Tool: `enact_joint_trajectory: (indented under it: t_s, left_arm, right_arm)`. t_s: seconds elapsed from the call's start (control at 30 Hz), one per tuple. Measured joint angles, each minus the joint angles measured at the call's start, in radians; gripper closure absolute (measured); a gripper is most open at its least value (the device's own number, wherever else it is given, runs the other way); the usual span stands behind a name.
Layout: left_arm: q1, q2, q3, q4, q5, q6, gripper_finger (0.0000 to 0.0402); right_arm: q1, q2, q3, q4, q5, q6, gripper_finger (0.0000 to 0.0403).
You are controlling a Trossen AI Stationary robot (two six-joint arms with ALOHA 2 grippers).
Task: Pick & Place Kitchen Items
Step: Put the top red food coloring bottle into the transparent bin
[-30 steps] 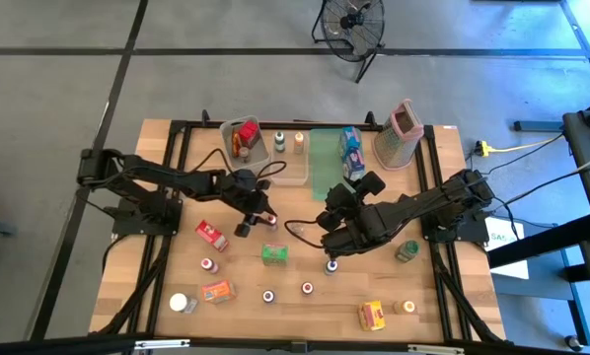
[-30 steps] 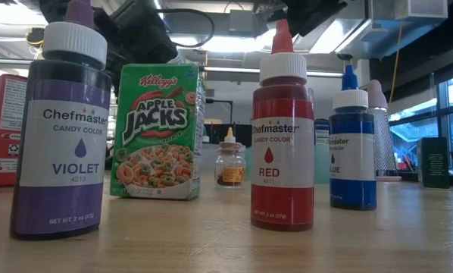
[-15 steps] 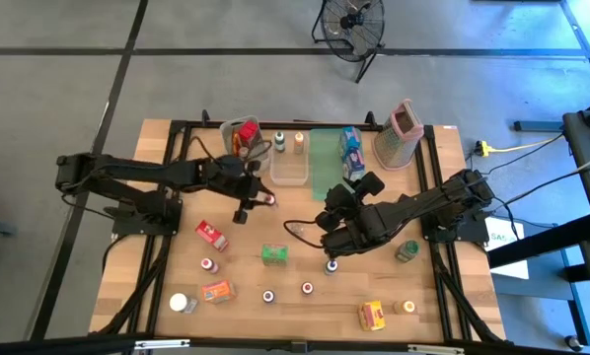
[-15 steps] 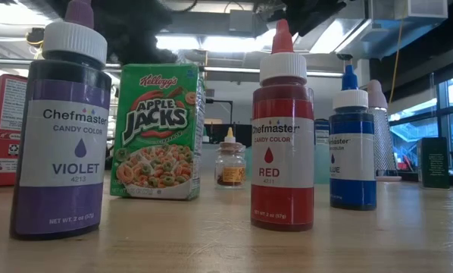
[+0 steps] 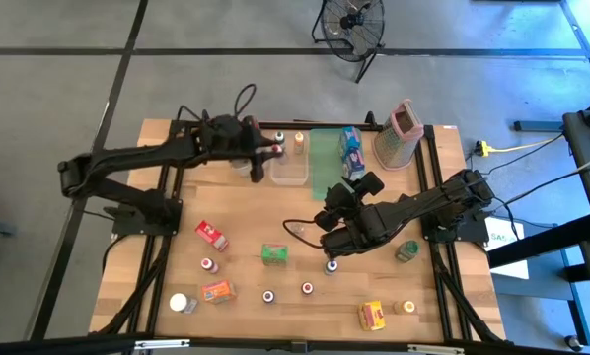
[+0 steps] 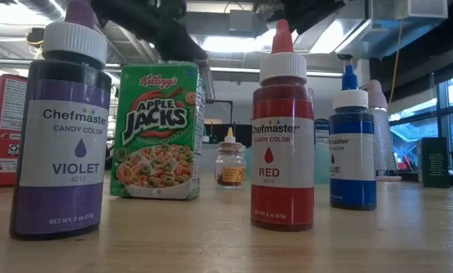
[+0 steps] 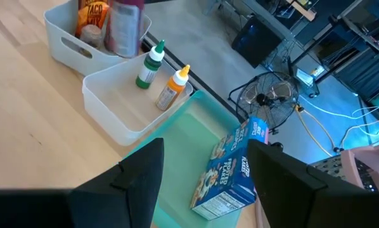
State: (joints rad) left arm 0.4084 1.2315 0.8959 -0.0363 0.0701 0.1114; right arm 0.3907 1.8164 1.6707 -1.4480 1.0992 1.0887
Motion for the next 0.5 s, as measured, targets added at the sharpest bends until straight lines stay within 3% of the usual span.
enact_joint_trajectory:
  t_s: [0.3,0.5]
  left_arm:
    - [0.07,0.216,0.0,0.149,-0.001,-0.075,0.0288]
    - [0.095,0.315,0.0,0.194,-0.053,-0.075,0.0288]
  right_arm:
    - [-0.005,0.0,0.0,0.011,0.03,0.001,0.0176]
    - [-0.005,0.0,0.0,0.01,0.029,-0.001,0.0176]
